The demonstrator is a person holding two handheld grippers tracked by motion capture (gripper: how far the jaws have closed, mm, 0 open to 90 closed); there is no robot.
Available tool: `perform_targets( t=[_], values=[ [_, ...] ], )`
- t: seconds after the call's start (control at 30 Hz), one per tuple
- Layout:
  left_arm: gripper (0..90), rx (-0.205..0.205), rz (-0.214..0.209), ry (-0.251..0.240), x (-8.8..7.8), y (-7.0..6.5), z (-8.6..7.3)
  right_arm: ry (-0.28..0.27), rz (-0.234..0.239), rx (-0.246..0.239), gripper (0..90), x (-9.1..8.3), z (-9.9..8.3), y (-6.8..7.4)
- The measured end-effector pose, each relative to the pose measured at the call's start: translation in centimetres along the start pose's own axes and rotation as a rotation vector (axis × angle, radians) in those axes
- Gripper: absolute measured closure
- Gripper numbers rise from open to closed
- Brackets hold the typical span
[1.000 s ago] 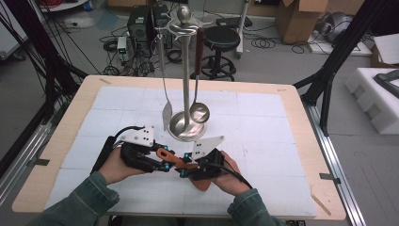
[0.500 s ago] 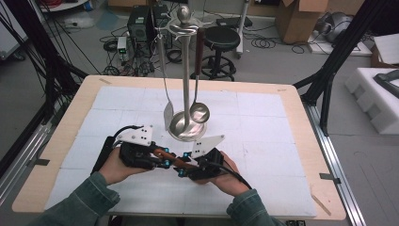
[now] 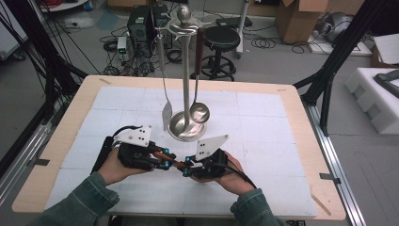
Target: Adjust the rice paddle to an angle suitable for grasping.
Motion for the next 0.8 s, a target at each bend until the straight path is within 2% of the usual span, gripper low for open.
perform_targets(
  t=[0.13, 0.2, 0.27, 0.3, 0.43, 0.53, 0.67, 0.8],
  values=[
    [67.3, -0.012, 0.008, 0.010, 0.1, 0.1, -0.1, -0.038, 0.002, 0.009, 82.4, 0.1, 0.3, 0.1],
    [67.1, -0.008, 0.005, 0.003, 0.1, 0.0, 0.0, -0.057, 0.001, 0.019, 82.4, 0.0, 0.4, 0.0],
    [68.6, -0.004, 0.008, -0.006, 0.1, 0.0, 0.0, -0.076, 0.006, 0.028, 82.4, 0.1, 0.5, 0.1],
    [72.1, -0.002, 0.005, -0.012, 0.0, 0.0, 0.1, -0.082, 0.006, 0.030, 82.4, 0.1, 0.5, 0.1],
    [80.4, -0.001, -0.034, -0.024, -0.1, -0.1, 0.1, -0.102, 0.017, 0.038, 80.1, 0.2, 0.4, 0.1],
    [82.6, 0.012, -0.039, -0.021, -0.1, -0.3, 0.3, -0.093, 0.022, 0.038, 78.6, 0.1, 0.3, 0.2],
    [82.7, 0.013, -0.047, -0.024, -0.3, -0.2, 0.4, -0.045, 0.030, 0.021, 75.8, 0.1, -0.2, 0.4],
    [82.7, 0.015, -0.045, -0.029, -0.4, -0.2, 0.5, -0.040, 0.026, 0.026, 75.2, -0.1, -0.7, 0.4]
  ],
)
Point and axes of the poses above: each handheld gripper's, and its own axes: x roughly forward along the jaws, z roughly out of its top, y roughly to its left, the point moved 3 cm from there along x, roughly forward along the jaws, and after that the axes turned 1 degree about z, right-handed, at the moved point
